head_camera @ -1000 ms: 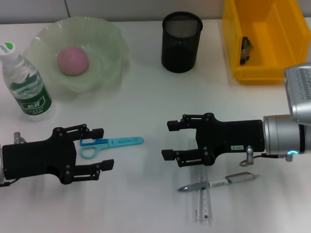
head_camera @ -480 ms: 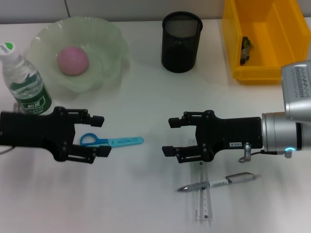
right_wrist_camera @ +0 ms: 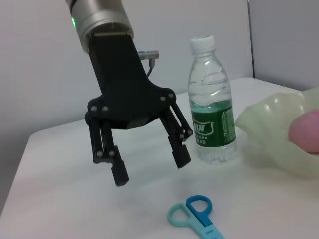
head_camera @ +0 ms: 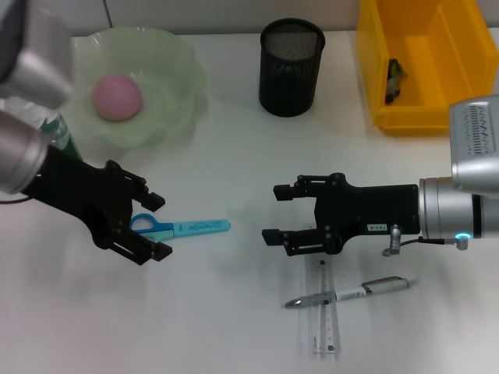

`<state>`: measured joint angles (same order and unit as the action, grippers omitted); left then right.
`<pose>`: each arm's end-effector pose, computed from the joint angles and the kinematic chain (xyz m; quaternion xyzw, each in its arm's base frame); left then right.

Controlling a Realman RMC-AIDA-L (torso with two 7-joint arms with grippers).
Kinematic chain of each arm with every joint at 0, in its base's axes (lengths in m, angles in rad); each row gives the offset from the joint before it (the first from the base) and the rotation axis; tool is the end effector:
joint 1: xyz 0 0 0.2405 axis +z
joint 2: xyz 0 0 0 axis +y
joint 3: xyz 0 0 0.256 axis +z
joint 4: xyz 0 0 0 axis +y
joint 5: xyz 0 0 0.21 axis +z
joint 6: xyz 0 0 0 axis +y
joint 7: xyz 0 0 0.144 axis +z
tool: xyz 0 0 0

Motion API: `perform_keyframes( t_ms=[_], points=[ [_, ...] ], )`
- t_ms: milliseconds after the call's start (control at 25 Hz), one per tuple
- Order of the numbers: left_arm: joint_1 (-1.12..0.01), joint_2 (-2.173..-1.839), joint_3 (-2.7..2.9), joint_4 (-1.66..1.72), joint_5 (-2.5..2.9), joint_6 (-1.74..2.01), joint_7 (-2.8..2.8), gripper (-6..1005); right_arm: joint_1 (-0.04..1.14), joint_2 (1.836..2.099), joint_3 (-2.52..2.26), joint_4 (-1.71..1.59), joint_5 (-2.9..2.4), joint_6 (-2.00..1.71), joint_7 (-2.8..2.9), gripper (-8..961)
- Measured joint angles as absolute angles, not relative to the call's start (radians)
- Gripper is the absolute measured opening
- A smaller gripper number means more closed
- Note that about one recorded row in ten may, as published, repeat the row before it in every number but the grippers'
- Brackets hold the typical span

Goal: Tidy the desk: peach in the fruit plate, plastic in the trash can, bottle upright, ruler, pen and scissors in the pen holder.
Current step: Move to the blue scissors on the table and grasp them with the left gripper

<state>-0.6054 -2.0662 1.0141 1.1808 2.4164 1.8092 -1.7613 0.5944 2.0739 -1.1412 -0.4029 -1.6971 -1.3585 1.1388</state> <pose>-0.2109 0.3326 0.0288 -0.9895 -0.1234 0.0746 0.0131 0.2413 0.3188 -0.0757 -0.9652 0.1361 0.2127 0.0678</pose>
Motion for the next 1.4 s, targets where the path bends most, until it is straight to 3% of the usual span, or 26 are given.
perform_keyframes(
  t_ms=[600,1400],
  points=[
    [-0.740,-2.076,1.310,1.225,2.579,1.744,-1.944,789,0.598,2.077,-1.142,-0.403,-1.697,-1.322,1.145,772],
    [-0.813,-2.080,1.612,1.137,2.626,1.574,-2.093,775,0.602,2.080,-1.143,-0.399,-1.695,-1.288,1.141,771]
  ],
)
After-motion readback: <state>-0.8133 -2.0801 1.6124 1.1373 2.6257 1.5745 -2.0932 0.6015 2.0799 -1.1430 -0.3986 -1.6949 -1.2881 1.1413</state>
